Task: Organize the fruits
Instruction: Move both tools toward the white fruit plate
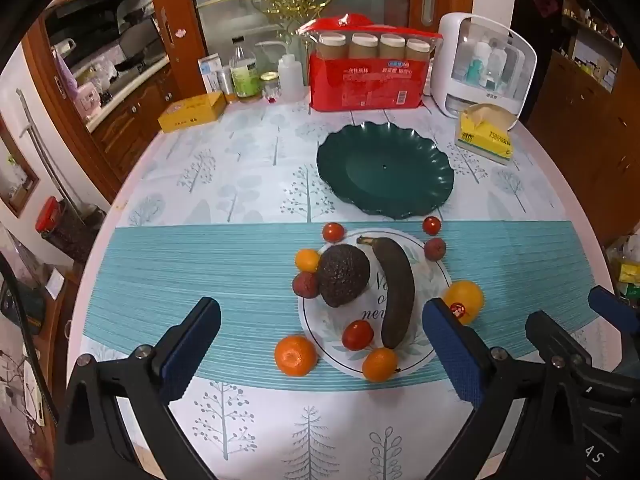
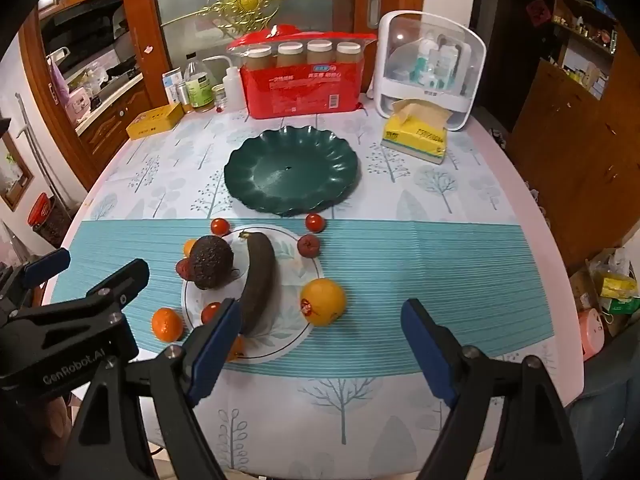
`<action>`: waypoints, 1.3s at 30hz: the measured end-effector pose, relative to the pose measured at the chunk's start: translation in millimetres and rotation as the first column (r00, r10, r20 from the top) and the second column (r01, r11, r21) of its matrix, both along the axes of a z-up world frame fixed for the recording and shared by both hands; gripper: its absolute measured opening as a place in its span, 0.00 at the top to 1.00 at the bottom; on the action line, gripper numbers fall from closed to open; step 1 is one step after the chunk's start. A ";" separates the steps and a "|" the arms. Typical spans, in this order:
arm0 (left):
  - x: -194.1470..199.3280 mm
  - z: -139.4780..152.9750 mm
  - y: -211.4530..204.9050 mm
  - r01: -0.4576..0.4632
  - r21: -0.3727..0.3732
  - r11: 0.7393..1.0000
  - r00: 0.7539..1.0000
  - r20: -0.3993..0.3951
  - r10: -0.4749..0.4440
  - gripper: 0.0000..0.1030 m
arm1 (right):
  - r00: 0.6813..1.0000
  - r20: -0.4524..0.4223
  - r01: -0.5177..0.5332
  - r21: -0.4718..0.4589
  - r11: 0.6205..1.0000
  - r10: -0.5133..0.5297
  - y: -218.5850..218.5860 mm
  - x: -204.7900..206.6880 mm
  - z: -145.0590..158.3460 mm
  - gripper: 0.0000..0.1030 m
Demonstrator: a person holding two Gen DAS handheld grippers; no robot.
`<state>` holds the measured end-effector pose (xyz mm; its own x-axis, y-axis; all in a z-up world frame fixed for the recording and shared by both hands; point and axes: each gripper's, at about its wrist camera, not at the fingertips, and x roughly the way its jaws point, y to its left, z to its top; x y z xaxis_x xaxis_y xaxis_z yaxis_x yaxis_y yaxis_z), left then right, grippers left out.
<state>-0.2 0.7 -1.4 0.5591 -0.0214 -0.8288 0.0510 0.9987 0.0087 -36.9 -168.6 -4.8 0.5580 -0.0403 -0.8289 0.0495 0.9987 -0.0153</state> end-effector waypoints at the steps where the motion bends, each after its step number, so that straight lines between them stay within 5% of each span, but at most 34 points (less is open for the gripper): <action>1: -0.6 -0.6 0.1 0.003 -0.010 1.000 1.000 -0.008 -0.003 0.02 | 1.000 0.003 0.004 -0.001 1.000 -0.004 -2.5 -0.3 1.2 0.20; 4: 10.3 -3.3 2.7 0.006 -0.019 1.000 0.998 -0.064 -0.007 0.03 | 1.000 -0.029 -0.005 -0.001 1.000 0.005 -10.6 3.7 3.6 0.20; 12: 13.8 -8.3 -2.8 0.009 -0.040 0.999 0.999 -0.047 -0.011 0.03 | 0.999 -0.039 -0.010 0.010 1.000 0.011 -1.7 6.3 -7.3 0.20; 26: 6.5 25.6 -5.5 0.061 -0.015 0.998 0.993 0.100 -0.059 0.03 | 1.000 -0.002 -0.017 -0.016 1.000 0.017 -1.5 3.8 10.2 0.20; 31: 1.5 31.8 -2.8 0.093 -0.078 0.993 0.990 0.114 -0.083 0.03 | 1.000 0.023 -0.001 -0.035 0.999 0.002 0.2 -5.9 24.0 0.20; 39: -9.7 40.2 -2.0 0.109 -0.055 0.993 0.987 0.126 -0.101 0.03 | 0.999 0.048 0.018 -0.053 0.998 -0.015 3.7 -18.2 37.9 0.20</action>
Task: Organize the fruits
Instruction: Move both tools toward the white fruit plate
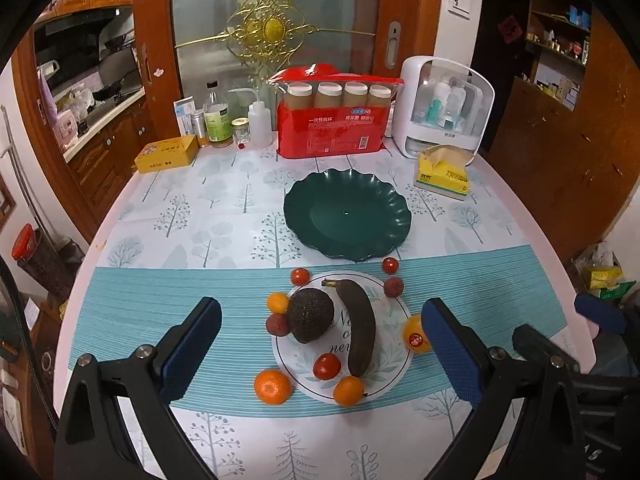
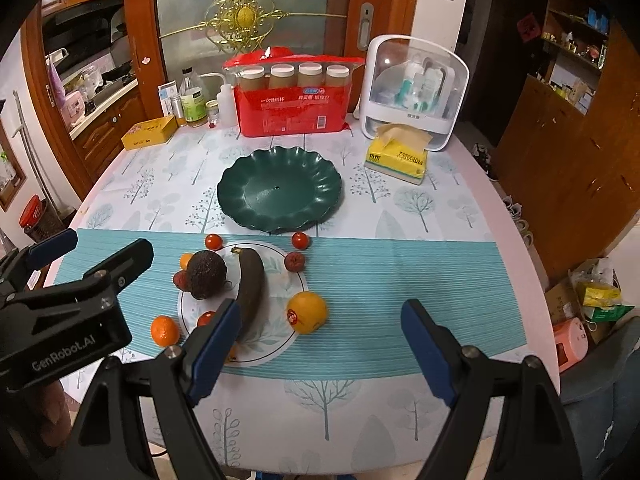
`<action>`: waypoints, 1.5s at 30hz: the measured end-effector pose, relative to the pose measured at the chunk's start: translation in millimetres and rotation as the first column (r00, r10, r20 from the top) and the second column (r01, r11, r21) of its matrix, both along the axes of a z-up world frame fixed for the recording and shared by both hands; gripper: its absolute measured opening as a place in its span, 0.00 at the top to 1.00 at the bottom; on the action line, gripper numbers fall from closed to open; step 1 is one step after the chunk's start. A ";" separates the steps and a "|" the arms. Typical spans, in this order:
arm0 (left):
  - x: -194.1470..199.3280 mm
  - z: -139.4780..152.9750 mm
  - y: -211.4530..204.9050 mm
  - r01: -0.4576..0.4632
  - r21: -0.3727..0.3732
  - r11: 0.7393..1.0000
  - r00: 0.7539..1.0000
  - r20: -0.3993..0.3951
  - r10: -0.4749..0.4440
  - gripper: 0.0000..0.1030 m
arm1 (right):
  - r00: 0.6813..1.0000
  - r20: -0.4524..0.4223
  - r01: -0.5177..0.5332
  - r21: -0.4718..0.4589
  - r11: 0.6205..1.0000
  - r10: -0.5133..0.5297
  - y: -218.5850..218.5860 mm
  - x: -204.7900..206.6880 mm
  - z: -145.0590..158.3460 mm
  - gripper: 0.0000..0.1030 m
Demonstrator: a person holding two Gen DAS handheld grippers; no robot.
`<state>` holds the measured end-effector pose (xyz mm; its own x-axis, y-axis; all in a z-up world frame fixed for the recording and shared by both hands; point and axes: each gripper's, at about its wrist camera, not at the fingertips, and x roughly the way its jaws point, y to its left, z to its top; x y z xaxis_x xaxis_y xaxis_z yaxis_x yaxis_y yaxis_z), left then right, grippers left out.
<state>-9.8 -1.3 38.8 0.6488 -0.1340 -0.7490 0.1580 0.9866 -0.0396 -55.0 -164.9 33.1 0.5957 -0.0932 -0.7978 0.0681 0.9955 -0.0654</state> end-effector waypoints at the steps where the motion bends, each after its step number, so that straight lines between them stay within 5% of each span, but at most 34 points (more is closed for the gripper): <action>1: -0.1 0.4 -0.8 0.007 0.007 1.000 1.000 -0.005 -0.007 0.03 | 1.000 0.005 0.001 0.009 1.000 -0.001 -0.7 -1.0 2.9 0.20; 17: 0.8 14.6 15.9 -0.003 -0.050 0.999 1.000 -0.014 0.002 0.03 | 0.997 0.079 0.005 0.103 0.995 -0.013 -23.4 6.8 27.2 0.20; 25: 26.7 -27.5 36.5 -0.066 -0.024 0.998 0.993 -0.103 0.063 0.03 | 1.000 0.016 -0.008 0.128 0.992 0.006 -35.0 35.5 -6.5 0.20; 35: 38.8 -68.1 31.0 -0.152 0.026 0.988 0.967 -0.202 0.154 0.03 | 0.985 -0.085 -0.139 0.126 0.982 0.150 -36.1 64.1 -57.8 0.20; 45: 35.6 -106.9 24.4 -0.256 0.048 0.965 0.921 -0.291 0.259 0.04 | 0.947 -0.142 -0.273 0.122 0.954 0.288 -39.4 87.2 -92.2 0.20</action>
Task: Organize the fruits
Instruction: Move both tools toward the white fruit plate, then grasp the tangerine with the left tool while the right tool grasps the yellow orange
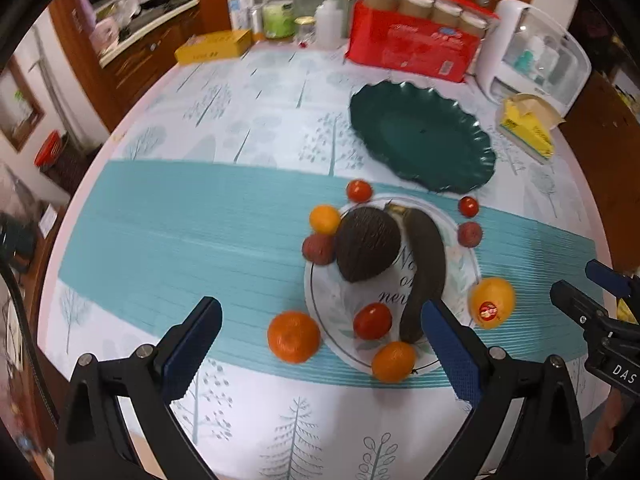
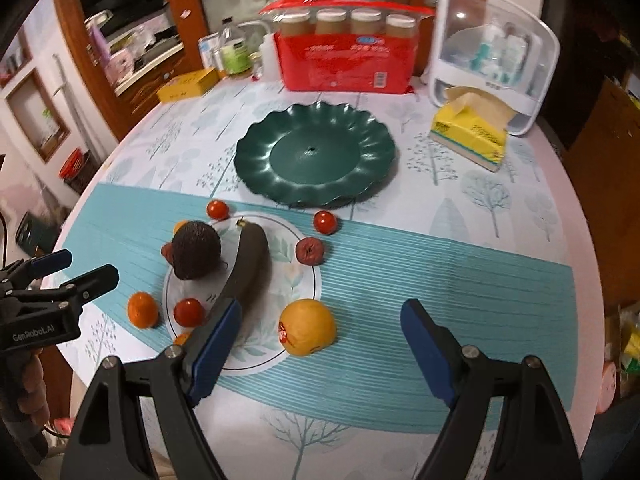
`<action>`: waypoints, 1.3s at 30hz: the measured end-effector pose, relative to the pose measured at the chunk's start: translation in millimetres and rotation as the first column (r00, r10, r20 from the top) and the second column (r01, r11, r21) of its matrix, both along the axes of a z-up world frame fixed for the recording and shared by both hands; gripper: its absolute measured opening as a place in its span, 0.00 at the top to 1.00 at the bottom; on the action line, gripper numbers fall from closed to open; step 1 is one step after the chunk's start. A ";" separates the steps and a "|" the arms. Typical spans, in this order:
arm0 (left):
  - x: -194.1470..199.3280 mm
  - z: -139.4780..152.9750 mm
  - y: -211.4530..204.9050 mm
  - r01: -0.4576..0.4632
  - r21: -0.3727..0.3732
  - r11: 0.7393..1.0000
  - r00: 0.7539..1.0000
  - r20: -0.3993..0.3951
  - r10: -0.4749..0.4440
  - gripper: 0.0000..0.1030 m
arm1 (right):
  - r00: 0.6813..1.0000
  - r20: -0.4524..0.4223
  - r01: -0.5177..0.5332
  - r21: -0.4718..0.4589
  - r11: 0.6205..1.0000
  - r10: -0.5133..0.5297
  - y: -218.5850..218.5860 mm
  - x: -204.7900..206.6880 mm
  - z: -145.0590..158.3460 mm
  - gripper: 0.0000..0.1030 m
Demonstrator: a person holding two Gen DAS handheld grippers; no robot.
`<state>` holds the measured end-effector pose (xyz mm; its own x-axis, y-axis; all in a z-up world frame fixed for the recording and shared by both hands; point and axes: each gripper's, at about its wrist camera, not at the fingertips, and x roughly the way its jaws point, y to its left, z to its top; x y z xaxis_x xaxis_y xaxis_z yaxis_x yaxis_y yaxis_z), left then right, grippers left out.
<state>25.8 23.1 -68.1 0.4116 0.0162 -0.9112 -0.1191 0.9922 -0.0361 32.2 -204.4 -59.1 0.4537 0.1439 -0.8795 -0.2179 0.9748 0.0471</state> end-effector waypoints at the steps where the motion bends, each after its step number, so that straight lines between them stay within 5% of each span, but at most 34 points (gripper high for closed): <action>1: -0.9 -4.4 1.0 -0.013 0.002 1.000 1.000 -0.009 0.013 0.04 | 1.000 -0.006 -0.014 -0.002 1.000 0.014 0.4 2.2 -4.1 0.20; 10: -0.9 -43.1 14.4 -0.038 0.052 0.998 0.993 -0.113 0.044 0.05 | 0.991 -0.114 -0.077 -0.013 0.997 0.075 4.9 21.4 -49.4 0.21; 23: 15.8 -91.4 22.8 -0.039 -0.067 0.997 0.973 -0.231 0.022 0.21 | 0.981 -0.173 -0.099 -0.042 0.994 0.090 13.3 37.4 -78.9 0.24; 31: 14.2 -105.3 31.4 -0.077 -0.162 0.984 0.965 -0.262 0.032 0.45 | 0.971 -0.214 -0.110 -0.020 0.994 0.103 15.8 40.1 -91.5 0.30; 39: 12.9 -109.8 39.0 -0.115 -0.186 0.976 0.968 -0.239 0.069 0.58 | 0.960 -0.242 -0.149 -0.001 0.989 0.144 26.6 39.4 -100.8 0.49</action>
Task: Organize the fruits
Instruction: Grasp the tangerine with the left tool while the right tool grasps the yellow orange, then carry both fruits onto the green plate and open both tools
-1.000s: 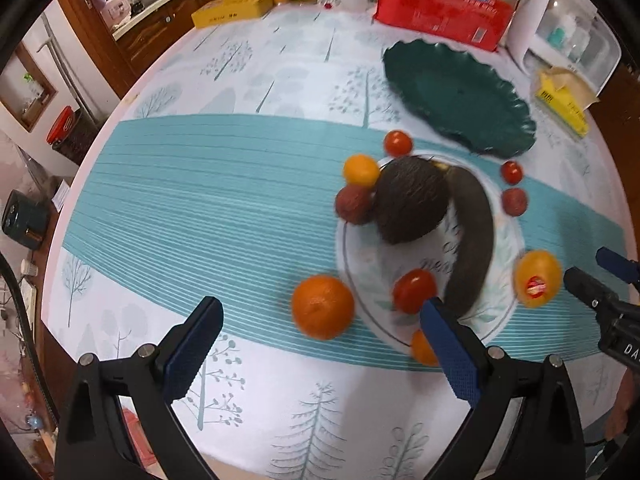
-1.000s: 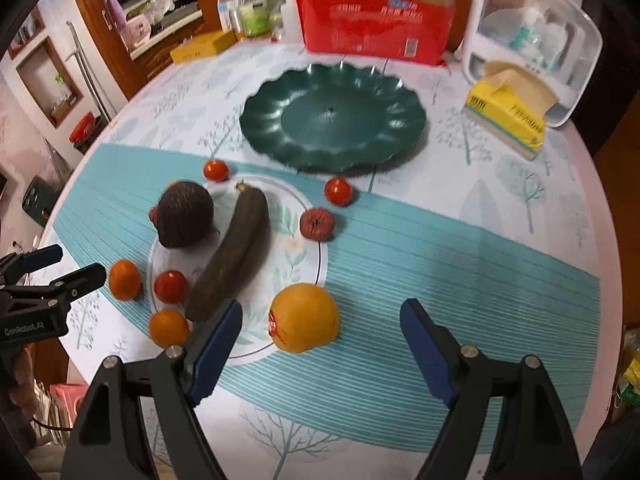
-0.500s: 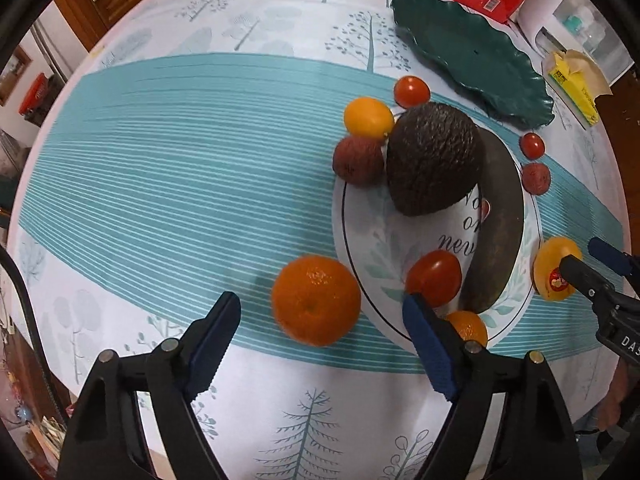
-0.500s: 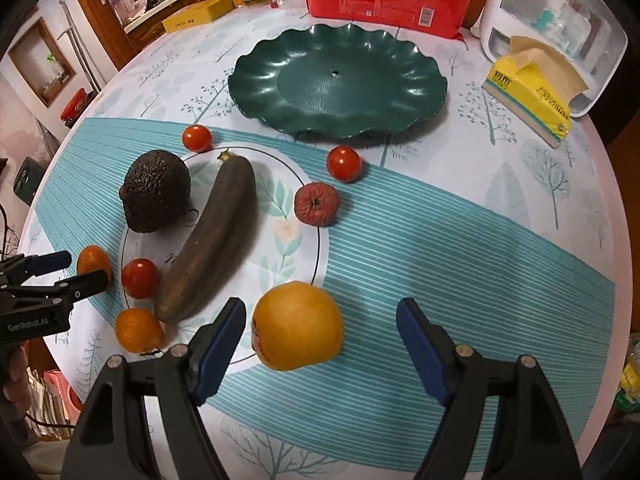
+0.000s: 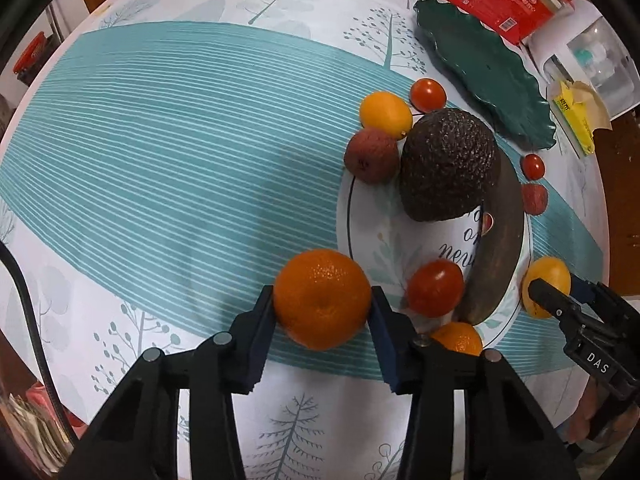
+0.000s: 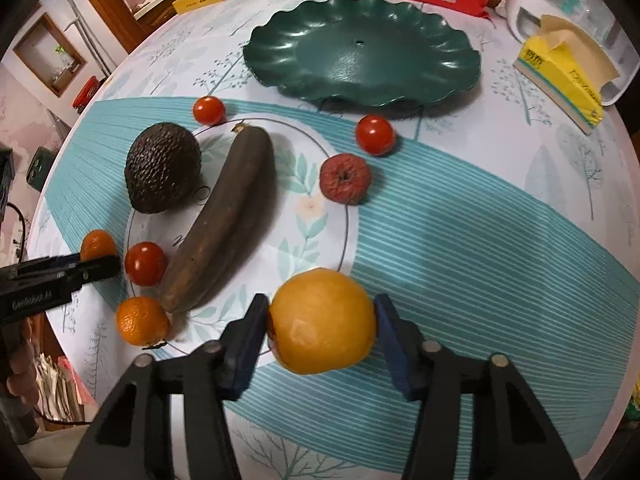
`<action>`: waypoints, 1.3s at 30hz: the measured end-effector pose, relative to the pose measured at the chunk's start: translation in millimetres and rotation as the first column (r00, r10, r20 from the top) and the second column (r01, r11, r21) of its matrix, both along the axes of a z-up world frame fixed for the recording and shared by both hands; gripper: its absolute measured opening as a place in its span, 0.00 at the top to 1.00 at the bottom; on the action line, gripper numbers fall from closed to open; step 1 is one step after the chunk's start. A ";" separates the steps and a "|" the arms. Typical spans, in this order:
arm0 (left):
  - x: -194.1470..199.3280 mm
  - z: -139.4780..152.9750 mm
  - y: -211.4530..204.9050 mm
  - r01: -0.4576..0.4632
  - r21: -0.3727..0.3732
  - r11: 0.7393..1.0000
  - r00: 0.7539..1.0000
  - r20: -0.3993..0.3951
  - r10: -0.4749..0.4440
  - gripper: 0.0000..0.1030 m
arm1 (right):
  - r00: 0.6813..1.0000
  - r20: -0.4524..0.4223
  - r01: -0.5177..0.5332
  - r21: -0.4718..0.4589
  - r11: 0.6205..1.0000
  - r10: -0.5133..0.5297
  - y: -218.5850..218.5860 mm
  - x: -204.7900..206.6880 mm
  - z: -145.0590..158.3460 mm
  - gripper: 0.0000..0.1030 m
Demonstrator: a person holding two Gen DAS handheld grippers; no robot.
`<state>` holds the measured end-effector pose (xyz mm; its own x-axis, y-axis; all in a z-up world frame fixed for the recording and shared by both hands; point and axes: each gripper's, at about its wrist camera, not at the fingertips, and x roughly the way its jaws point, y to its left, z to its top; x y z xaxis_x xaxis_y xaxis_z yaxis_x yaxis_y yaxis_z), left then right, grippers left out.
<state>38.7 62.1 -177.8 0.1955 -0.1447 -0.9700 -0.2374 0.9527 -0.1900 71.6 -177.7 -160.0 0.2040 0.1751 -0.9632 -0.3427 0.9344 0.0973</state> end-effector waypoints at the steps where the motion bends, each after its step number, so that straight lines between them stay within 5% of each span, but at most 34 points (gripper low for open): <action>1: -1.4 0.7 -1.6 0.006 0.008 1.000 1.000 0.004 -0.006 0.59 | 1.000 0.003 -0.006 -0.002 1.000 0.006 1.1 -0.1 0.1 0.49; 9: -2.8 10.0 -9.9 0.001 0.009 1.000 0.999 0.032 -0.001 0.61 | 1.000 -0.006 -0.015 0.020 1.000 0.015 -3.1 -0.5 2.3 0.52; 16: 1.7 74.5 -28.8 0.078 0.010 0.997 0.986 0.146 -0.079 0.61 | 0.998 0.056 -0.013 0.076 0.997 0.009 -11.6 -3.5 38.3 0.52; 19: 17.8 117.4 -46.3 0.141 0.036 0.989 0.963 0.226 -0.145 0.61 | 0.993 0.121 -0.015 0.083 0.996 0.004 -17.0 2.5 66.8 0.52; 23: 50.3 184.4 -72.4 0.218 0.113 0.969 0.898 0.365 -0.245 0.61 | 0.981 0.194 -0.023 0.071 0.997 0.008 -17.9 17.1 99.0 0.52; 29: 116.7 233.3 -105.3 0.264 0.155 0.952 0.845 0.439 -0.305 0.61 | 0.954 0.289 0.037 0.151 0.988 -0.080 -34.6 68.5 157.7 0.52; 34: 182.0 220.6 -115.3 0.239 0.170 0.956 0.859 0.421 -0.290 0.61 | 0.929 0.349 0.074 0.151 0.986 -0.123 -37.6 134.2 178.7 0.52; 39: 235.7 149.7 -110.7 0.209 0.123 0.970 0.922 0.306 -0.237 0.61 | 0.954 0.248 0.145 0.115 0.983 -0.170 -37.2 196.5 125.2 0.52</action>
<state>274.3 -48.6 -28.2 0.4666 -0.1390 -0.8735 0.0420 0.9899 -0.1351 268.1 -215.0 -34.7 0.4737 0.2081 -0.8558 -0.2165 0.9694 0.1158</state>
